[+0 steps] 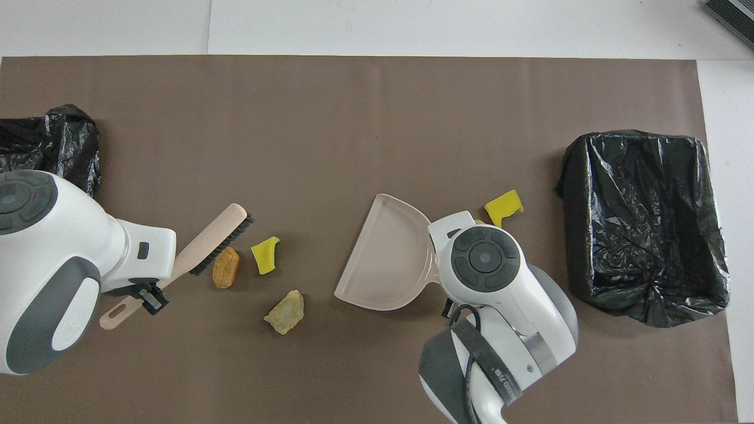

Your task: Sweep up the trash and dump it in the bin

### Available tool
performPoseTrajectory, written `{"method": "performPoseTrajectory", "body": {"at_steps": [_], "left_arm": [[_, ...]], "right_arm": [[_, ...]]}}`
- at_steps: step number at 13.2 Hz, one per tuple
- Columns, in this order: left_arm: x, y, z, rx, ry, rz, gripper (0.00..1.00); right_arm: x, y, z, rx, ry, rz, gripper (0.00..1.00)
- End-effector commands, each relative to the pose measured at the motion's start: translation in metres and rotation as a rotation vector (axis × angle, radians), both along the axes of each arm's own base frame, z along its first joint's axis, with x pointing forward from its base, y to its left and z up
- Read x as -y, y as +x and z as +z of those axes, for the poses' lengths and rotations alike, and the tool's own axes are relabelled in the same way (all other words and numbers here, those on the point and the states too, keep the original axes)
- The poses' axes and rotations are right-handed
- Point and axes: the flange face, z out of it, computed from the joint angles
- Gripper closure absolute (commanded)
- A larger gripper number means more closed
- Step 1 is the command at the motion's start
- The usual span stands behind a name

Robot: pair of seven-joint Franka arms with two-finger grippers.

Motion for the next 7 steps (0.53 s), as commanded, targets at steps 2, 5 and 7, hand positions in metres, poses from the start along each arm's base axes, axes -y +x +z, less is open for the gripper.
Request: {"method": "performPoseTrajectory", "body": {"at_steps": [2,5,7], "left_arm": [[-0.021,-0.036,-0.010,0.048,0.096,0.237,1.00],[-0.026,-0.061,-0.020,0.083,0.144,0.446,1.00],[-0.028,-0.072,-0.029,0.107,0.171,0.570,1.00]], "right_arm": [[-0.008,-0.002,-0.007,0.020,0.018,0.200,1.00],[-0.009,-0.008,-0.013,0.025,0.028,0.240,1.00],[-0.005,-0.012,-0.019,0.028,0.031,0.244,1.00]]}}
